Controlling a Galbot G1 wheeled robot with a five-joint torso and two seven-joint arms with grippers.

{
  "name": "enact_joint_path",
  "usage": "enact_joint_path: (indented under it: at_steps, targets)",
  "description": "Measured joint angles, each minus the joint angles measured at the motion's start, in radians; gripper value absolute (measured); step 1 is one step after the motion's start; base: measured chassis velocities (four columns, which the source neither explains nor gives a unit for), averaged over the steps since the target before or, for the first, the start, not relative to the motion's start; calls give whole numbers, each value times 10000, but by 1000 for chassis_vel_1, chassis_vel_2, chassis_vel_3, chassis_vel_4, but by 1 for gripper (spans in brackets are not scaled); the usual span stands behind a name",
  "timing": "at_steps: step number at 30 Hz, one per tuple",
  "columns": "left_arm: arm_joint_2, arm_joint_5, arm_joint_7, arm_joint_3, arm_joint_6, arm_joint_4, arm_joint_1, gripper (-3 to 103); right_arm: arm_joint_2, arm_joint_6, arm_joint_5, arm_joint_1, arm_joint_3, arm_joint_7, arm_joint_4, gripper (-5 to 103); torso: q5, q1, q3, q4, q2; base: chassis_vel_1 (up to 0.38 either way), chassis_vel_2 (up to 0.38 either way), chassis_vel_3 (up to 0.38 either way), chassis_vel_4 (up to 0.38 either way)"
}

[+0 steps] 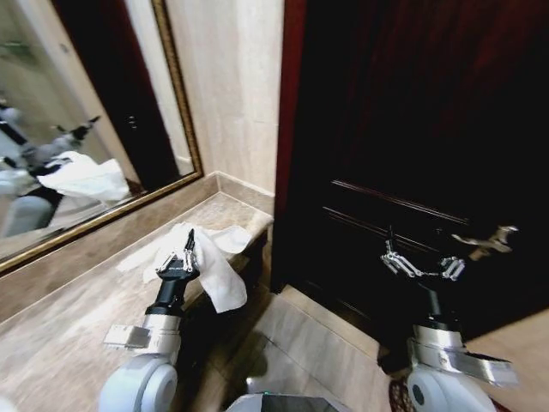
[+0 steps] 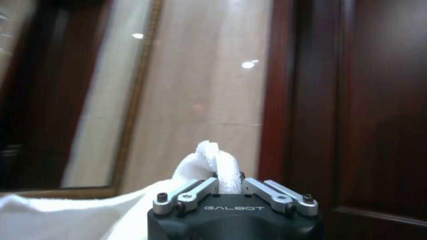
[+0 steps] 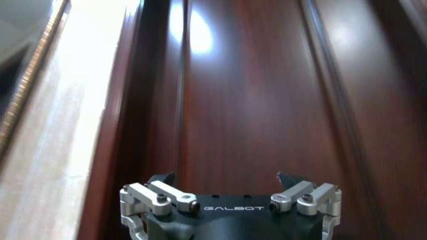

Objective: Discard the used towel into the hamper.

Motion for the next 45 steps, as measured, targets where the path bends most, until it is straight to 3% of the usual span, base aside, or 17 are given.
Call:
enact_joint_path:
  at_steps: [5, 45]
  targets:
    - [449, -647, 59, -316, 140, 4, -260, 0, -1, 38, -21, -34, 9, -48, -21, 100, -3, 1, 0, 0, 0, -128, -134, -121, -127]
    - [467, -1129, 195, 289, 276, 575, -1261, 0, 324, 83, -472, 137, -69, -135, -309, 100, -1, 0, 0, 1, 1, -124, -125, -119, -125]
